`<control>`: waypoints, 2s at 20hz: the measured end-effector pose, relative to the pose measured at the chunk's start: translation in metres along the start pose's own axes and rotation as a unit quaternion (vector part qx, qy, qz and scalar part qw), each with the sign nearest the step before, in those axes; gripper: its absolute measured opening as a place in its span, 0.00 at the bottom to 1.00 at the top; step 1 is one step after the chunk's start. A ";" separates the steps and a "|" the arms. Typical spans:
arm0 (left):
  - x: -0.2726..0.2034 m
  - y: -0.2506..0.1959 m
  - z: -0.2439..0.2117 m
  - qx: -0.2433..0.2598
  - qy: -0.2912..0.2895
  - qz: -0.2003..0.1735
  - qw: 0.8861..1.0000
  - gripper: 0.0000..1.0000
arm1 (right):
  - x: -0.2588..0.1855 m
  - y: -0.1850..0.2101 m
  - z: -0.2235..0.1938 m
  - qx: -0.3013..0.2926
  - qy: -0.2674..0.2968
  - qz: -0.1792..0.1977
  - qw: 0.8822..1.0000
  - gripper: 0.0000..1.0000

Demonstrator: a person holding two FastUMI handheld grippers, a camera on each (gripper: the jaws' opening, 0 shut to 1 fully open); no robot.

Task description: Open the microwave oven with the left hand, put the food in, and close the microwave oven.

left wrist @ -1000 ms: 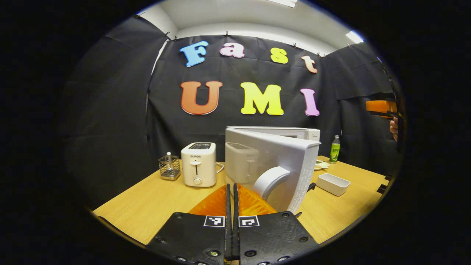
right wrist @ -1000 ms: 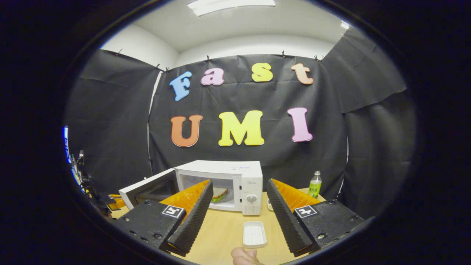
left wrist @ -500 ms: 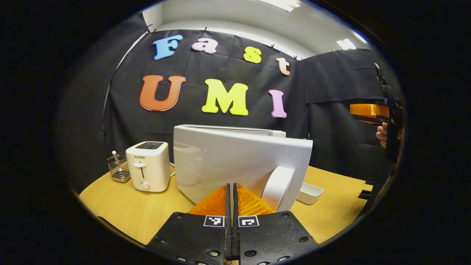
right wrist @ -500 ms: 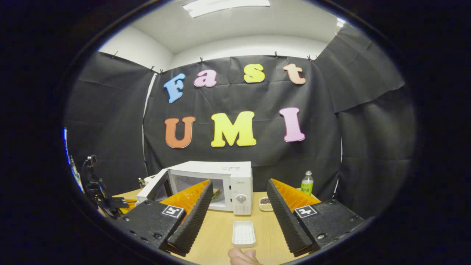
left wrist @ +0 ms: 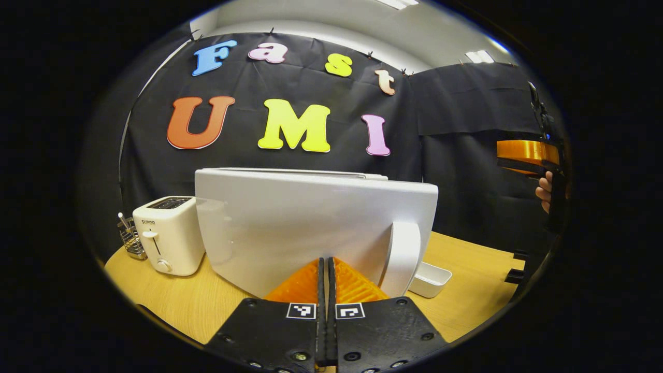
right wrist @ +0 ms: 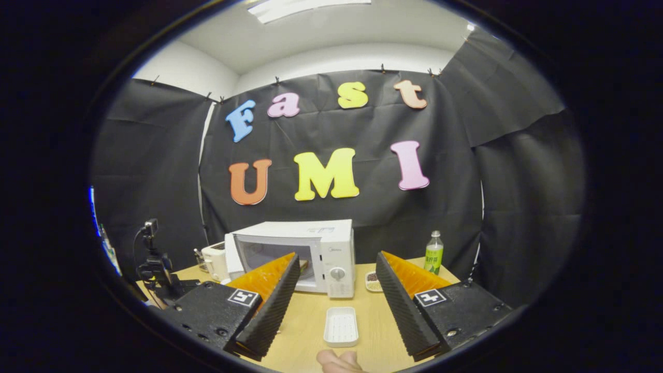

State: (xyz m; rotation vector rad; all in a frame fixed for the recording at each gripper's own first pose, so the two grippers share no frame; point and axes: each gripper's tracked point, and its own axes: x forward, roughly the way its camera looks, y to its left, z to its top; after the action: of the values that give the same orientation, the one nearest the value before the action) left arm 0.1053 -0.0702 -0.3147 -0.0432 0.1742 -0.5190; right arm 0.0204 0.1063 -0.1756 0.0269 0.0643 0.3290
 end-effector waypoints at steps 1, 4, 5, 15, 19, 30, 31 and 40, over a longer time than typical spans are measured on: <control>0.008 -0.001 0.001 0.001 -0.002 0.002 1.000 0.00 | 0.002 -0.002 -0.001 0.005 -0.001 0.001 1.000 0.88; 0.030 -0.006 0.001 -0.003 -0.002 0.001 1.000 0.00 | 0.010 -0.015 -0.012 0.007 0.007 -0.005 1.000 0.88; 0.037 -0.004 0.001 -0.003 -0.002 0.007 1.000 0.00 | 0.013 -0.019 -0.013 0.003 0.010 -0.007 1.000 0.87; 0.108 -0.006 -0.002 0.002 0.013 0.026 1.000 0.00 | 0.029 -0.062 -0.034 -0.007 0.016 -0.024 1.000 0.88; 0.144 -0.012 0.000 -0.015 0.013 0.032 0.999 0.00 | 0.041 -0.067 -0.044 0.011 0.021 -0.010 1.000 0.89; 0.186 -0.009 0.005 -0.039 0.010 0.082 0.996 0.00 | 0.047 -0.073 -0.069 0.020 0.044 0.009 0.999 0.94; 0.186 -0.009 0.005 -0.032 0.011 0.088 0.996 0.00 | 0.043 -0.072 -0.069 0.020 0.046 0.008 0.999 0.95; 0.127 -0.015 0.032 -0.034 0.013 0.131 0.991 0.00 | -0.001 -0.061 -0.056 0.017 0.042 -0.021 0.999 0.95</control>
State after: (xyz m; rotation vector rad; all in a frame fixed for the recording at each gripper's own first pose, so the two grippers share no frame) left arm 0.2120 -0.1466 -0.3011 -0.0787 0.2187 -0.2506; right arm 0.0353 0.0487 -0.2338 0.0450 0.1536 0.2874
